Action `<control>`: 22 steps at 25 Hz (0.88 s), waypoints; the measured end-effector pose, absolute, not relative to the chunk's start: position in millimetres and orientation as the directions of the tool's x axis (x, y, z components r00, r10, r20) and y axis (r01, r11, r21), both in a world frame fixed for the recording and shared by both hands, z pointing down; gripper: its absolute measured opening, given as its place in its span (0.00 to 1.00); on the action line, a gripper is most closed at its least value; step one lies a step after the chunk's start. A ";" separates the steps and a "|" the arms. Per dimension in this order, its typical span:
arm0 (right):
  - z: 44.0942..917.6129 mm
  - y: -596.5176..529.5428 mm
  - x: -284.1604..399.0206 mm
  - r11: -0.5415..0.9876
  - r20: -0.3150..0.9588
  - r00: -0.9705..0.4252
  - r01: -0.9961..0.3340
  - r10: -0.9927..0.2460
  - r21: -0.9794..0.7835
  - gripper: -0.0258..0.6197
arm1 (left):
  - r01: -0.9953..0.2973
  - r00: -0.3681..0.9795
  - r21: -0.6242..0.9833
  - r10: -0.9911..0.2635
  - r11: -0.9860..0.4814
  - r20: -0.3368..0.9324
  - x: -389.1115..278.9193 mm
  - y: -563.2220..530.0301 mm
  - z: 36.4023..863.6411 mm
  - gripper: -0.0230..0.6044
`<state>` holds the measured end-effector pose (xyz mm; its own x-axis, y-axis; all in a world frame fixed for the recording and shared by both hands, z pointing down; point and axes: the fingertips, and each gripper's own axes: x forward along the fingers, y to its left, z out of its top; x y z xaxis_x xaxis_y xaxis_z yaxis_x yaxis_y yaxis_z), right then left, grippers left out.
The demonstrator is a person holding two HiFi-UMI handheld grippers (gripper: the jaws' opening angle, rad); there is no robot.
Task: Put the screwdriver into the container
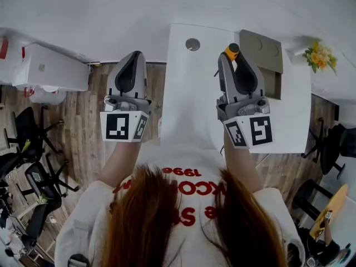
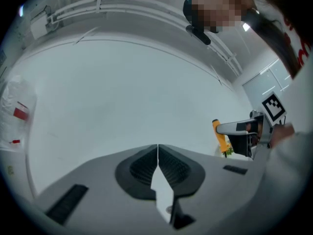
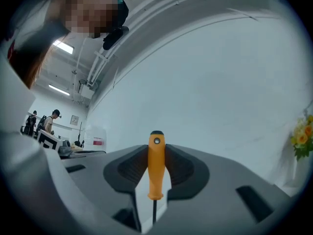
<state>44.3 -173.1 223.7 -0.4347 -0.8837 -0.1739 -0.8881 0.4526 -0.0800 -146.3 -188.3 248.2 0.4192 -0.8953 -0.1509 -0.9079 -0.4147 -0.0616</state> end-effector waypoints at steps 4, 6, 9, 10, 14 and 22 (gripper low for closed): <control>218.8 -167.0 48.2 0.444 -0.186 -0.423 -0.892 -0.887 -0.089 0.21 | -0.901 0.433 -0.056 -0.889 -0.429 -0.149 -140.6 -189.7 248.6 0.06; 217.6 -160.3 53.0 0.423 -0.186 -0.402 -0.901 -0.896 -0.092 0.21 | -0.892 0.452 -0.050 -0.880 -0.450 -0.146 -135.8 -189.4 249.9 0.06; 217.5 -149.6 65.2 0.379 -0.181 -0.359 -0.921 -0.916 -0.089 0.21 | -0.871 0.491 -0.042 -0.859 -0.490 -0.149 -123.9 -189.7 251.2 0.06; 218.0 -146.2 70.6 0.361 -0.177 -0.343 -0.929 -0.923 -0.085 0.21 | -0.862 0.505 -0.036 -0.850 -0.506 -0.151 -117.8 -190.4 251.5 0.05; 224.8 -130.0 97.3 0.284 -0.147 -0.271 -0.956 -0.951 -0.075 0.21 | -0.806 0.586 -0.015 -0.796 -0.591 -0.152 -80.2 -190.9 255.7 0.05; 234.1 -96.3 171.4 0.101 -0.117 -0.088 -0.989 -0.989 -0.112 0.21 | -0.685 0.720 0.010 -0.678 -0.729 -0.146 3.4 -187.4 265.2 0.05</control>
<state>171.4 -96.3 234.1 -0.0881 -0.9892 -0.1168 -0.9885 0.1013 -0.1119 3.4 -187.4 265.2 0.7201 -0.6784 -0.1460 -0.6846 -0.7289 0.0102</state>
